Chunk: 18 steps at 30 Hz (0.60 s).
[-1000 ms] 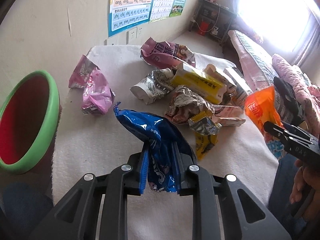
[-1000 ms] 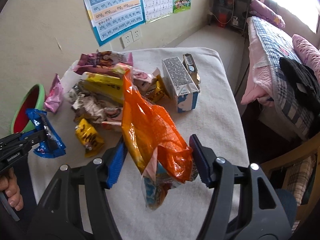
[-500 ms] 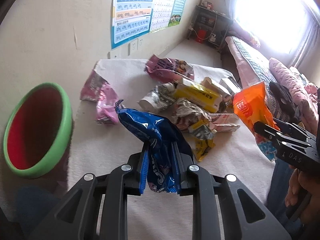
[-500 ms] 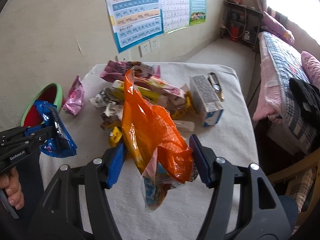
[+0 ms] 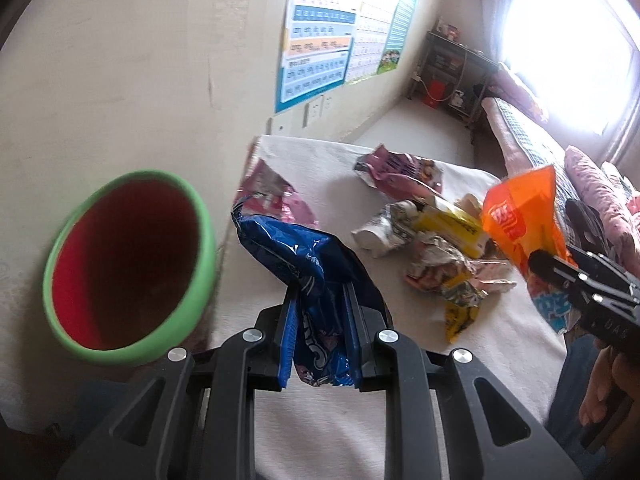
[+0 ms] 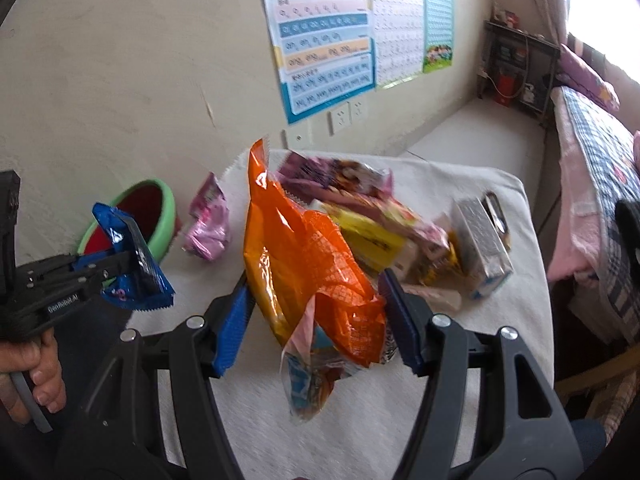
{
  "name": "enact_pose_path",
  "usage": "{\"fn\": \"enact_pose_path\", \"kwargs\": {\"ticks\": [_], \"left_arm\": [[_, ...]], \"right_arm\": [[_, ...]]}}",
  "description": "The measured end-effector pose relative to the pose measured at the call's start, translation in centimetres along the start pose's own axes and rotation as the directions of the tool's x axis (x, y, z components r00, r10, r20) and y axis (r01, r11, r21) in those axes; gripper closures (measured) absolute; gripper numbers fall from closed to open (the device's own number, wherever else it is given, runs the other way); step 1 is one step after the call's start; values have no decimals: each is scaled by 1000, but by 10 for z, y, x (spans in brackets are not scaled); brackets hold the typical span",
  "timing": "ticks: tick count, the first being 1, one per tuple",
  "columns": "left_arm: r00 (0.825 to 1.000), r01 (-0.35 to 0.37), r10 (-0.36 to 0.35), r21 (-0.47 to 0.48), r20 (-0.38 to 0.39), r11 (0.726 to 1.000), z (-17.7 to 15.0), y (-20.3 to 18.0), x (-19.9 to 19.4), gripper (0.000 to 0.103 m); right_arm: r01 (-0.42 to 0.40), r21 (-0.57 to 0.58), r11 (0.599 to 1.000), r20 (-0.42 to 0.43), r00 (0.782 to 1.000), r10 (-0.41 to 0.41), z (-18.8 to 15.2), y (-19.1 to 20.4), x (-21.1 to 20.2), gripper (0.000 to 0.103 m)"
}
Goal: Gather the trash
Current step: 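Carry the blue wrapper and orange bag with both tools over the red bucket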
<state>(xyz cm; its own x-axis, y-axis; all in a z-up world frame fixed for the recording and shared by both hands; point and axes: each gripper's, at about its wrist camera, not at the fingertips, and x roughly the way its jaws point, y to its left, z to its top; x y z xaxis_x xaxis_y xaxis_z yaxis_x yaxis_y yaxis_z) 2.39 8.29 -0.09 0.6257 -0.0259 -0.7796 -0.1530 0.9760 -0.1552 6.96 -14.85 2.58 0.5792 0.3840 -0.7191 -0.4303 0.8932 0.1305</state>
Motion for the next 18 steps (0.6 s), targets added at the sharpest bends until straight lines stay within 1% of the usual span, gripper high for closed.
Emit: {"fn": "enact_pose_path", "kwargs": {"ticks": [9,18], "left_arm": [[999,-48,49,-50,21,998,5,39,-13,84],[988,-126,136,-139,67,982,13,95,-33,84]], "right_arm": [[-65,-55,996,9,998,66,24,47,19,42],[-121,-112,986,1,993,122,42,100,38,42]]}}
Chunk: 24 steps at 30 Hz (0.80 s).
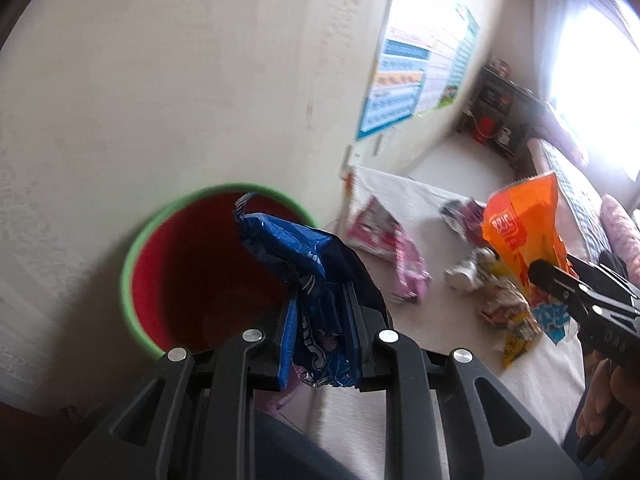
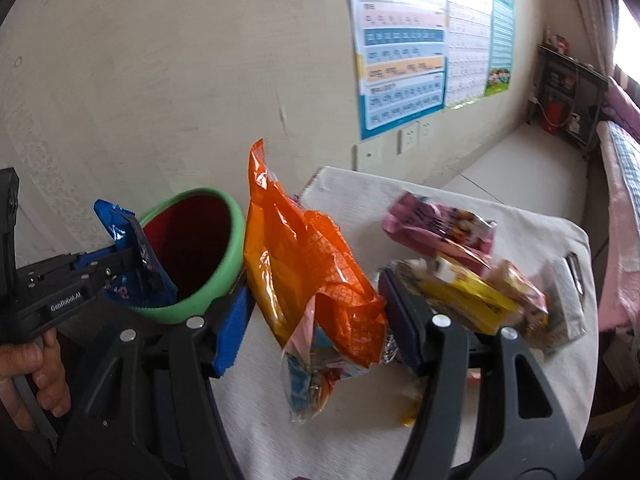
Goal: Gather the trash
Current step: 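Carry the blue wrapper and orange bag with both tools over the red bucket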
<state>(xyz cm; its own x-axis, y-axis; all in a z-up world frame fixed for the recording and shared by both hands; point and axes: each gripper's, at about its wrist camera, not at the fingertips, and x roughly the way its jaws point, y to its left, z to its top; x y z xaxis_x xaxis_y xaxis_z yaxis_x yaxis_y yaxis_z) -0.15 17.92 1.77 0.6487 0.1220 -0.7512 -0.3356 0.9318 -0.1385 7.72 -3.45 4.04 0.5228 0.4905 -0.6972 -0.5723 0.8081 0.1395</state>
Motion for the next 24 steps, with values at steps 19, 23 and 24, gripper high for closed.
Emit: {"fn": "enact_pose_path", "kwargs": {"ticks": [19,23,24], "left_arm": [[998,-63,64,-68,0,996,11,80,-3,84],[998,-70,70,-82,1,994,12,89,-2,83],[998,-70,70,-86,1,994,13,92,-1,83]], "right_arm": [[-110,-104,988,-20,994,109,46,98,62,42],[-121,-110,986,-32,992,119,50,112,74,42],[-123,-112,986,-36,992,120,50,114,76,42]]}}
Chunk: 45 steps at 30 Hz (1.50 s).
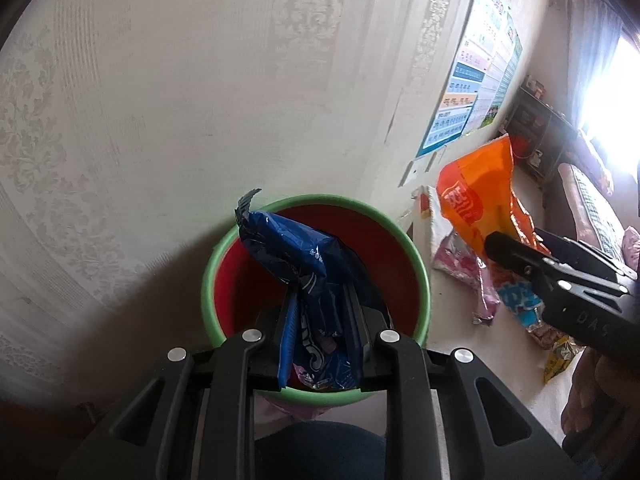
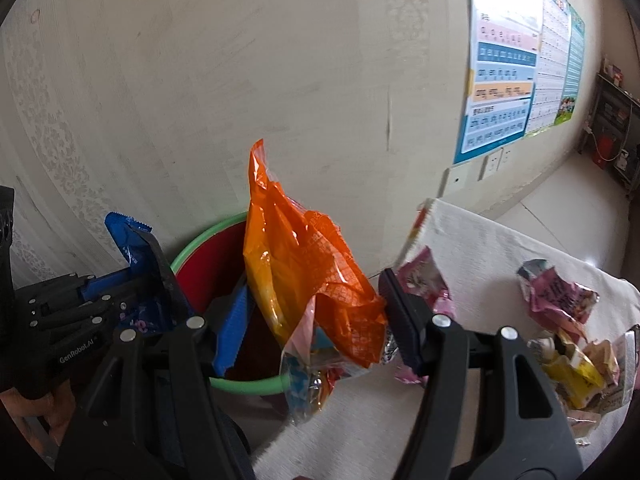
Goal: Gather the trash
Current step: 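Carry the blue wrapper and orange bag with both tools over the red bucket, then open both tools to drop the wrappers into the red bucket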
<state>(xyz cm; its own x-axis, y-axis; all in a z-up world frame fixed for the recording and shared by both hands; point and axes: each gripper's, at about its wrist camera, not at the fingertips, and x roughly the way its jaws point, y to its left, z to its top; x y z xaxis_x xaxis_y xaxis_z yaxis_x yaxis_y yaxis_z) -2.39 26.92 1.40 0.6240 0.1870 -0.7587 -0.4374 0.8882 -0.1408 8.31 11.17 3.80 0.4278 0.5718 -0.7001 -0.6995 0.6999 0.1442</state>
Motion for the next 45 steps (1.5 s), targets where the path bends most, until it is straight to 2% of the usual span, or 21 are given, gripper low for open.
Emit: {"fn": "enact_pose_path", "kwargs": {"ticks": [9,21,22,24,26,29,34,38,45], "left_arm": [[1000,4,-4,-12,-9,1000,8,18,13,82],[999,19,-21,-39,-47,999,1,36,33,81],[999,18,-20,-39,-50,999,1,36,34,80],[998,14,-16,-36,-56,999,3,36,37,72],[998,21,-23,-42,-54,999,4,37,38,42],[998,32,-34,-50,-47,998,2,39,38,31],[998,21,-24,-72,-50,997,-4,43,36,20],[998,33,-38,-85,-48,996,-6,41,32,17],[998,57,-58,-23,-27,998,-5,5,18,12]], "right_arm": [[-10,-18,1000,-34,999,10,4,19,26,42],[-18,-21,1000,-74,997,16,1,31,58,42],[-20,-19,1000,-77,997,19,1,31,60,39],[-21,-19,1000,-78,997,19,1,31,63,35],[-17,-17,1000,-72,997,15,0,30,64,20],[-4,-24,1000,-69,998,2,-4,30,64,15],[15,-13,1000,-70,997,-16,-6,23,58,7],[39,-5,999,-53,998,-40,-7,17,42,5],[71,15,997,-33,997,-70,-18,1,7,5]]}}
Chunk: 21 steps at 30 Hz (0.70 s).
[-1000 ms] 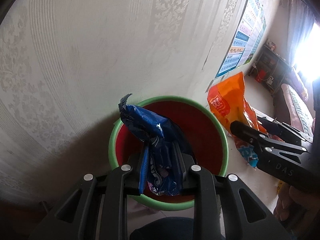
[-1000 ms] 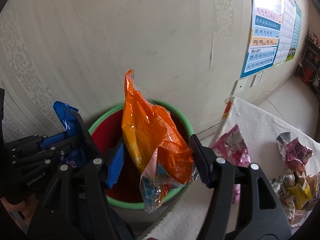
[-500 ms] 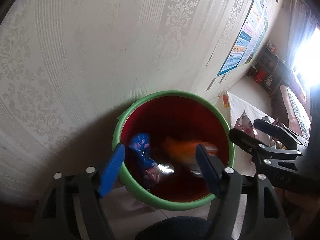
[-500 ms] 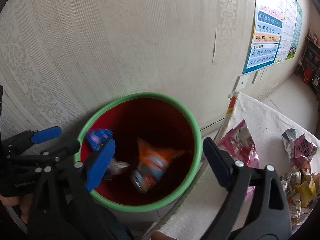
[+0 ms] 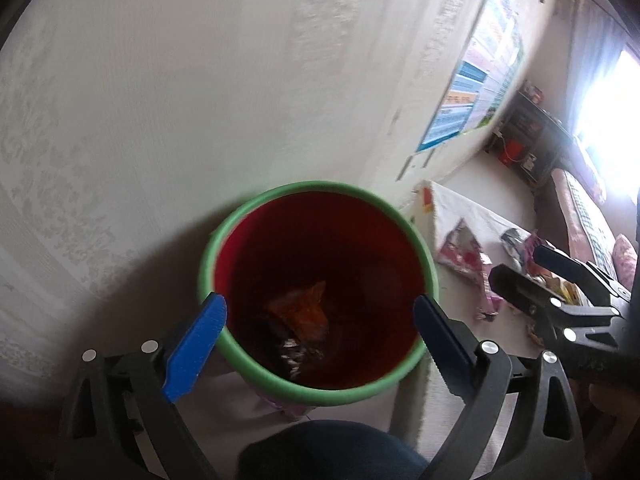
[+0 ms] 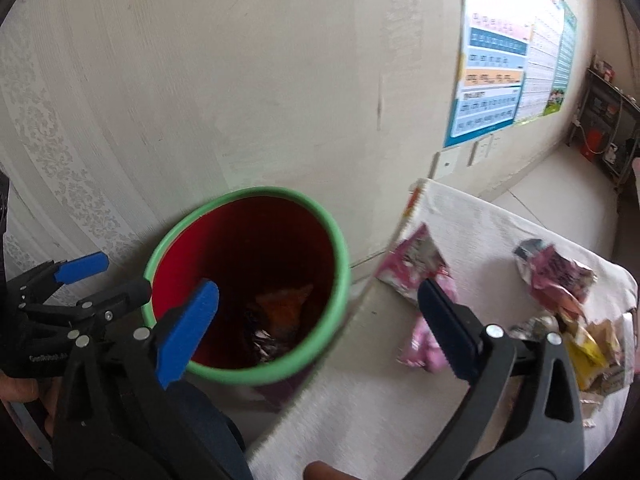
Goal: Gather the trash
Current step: 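Open both tools to drop the wrappers into the red bucket, then move both tools back over the table of wrappers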
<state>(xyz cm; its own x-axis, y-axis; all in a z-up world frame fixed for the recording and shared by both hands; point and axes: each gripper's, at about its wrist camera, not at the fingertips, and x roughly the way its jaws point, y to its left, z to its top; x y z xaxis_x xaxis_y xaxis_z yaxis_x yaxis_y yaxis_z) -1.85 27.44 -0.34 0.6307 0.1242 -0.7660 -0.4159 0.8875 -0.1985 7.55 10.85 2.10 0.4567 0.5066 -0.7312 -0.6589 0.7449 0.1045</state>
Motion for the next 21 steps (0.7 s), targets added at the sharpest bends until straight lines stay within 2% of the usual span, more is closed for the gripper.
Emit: {"fn": "enact_pose_path", "kwargs": {"ticks": [12,21], "left_arm": [[997,77,-74,121,-29,990,-17,-89,-3,8],[986,157,-144,196,-79,968,-36,-160,2,8]], "right_arm": [[86,83,993,29,996,-88,-38,-80,-64,5],[195,185,963,-15,980,-196,-94,-163,-101,5]]}}
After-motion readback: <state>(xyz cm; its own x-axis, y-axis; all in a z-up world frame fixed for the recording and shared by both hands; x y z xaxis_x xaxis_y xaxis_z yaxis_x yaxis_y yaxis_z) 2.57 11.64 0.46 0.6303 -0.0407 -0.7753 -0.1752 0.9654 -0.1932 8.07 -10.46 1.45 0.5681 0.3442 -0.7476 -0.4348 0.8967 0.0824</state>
